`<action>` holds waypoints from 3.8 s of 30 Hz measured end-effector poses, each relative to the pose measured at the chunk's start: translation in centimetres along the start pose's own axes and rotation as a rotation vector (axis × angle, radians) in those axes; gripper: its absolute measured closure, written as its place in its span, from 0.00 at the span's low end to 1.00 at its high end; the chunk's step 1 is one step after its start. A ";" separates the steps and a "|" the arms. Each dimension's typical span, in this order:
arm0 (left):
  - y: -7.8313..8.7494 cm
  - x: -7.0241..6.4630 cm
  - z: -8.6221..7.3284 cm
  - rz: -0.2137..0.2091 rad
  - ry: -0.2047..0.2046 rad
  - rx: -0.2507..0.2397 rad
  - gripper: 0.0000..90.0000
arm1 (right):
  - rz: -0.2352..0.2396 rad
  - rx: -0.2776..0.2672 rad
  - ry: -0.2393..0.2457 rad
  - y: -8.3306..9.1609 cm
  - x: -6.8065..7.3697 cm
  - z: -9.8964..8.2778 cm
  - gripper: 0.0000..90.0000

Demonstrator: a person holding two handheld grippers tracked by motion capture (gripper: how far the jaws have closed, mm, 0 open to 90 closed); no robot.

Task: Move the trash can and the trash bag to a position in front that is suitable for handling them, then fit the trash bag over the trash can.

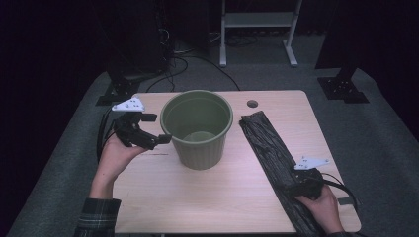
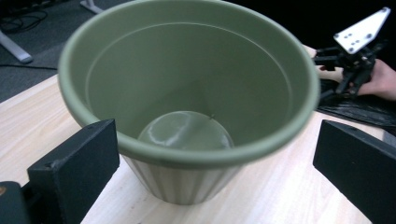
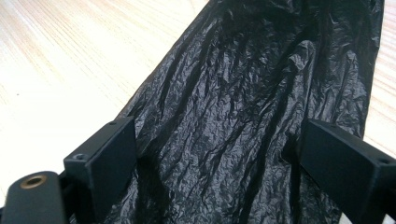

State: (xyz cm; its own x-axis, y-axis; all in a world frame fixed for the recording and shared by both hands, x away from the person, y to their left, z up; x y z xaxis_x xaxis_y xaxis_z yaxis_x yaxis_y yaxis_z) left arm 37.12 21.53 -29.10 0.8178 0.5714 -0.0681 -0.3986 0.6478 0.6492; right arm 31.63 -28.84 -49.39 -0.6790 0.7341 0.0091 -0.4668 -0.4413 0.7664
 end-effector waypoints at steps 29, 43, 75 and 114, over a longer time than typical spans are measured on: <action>-5.6 3.8 0.6 0.043 0.062 0.094 0.00 | 0.001 0.000 0.000 0.0 0.0 0.0 0.11; -6.7 0.8 1.2 -0.051 0.012 0.084 0.00 | 0.002 -0.001 -0.002 0.0 0.0 0.0 0.11; -6.3 -4.2 2.3 -0.135 -0.042 -0.031 0.00 | 0.002 0.000 -0.002 0.0 0.0 0.0 0.11; -8.9 -6.2 -14.4 0.005 -0.021 0.042 0.00 | 0.041 -0.041 0.037 1.2 0.0 -0.8 0.96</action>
State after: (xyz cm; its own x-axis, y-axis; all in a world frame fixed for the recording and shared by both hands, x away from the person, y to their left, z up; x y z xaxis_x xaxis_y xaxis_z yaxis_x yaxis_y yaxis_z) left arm 29.61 19.45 -45.41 0.8246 0.5636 -0.0486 -0.3857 0.6230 0.6806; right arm 30.64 -29.75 -48.96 -0.7182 0.6957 0.0153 -0.4606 -0.4918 0.7389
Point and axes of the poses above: each handheld gripper's, and its own axes: y roughly backward along the jaws, z roughly out of its top, x roughly to its left, the point moved 1 cm from there along -y, roughly forward along the jaws, and after that the axes turned 7 degrees about x, right-handed, at the moved point
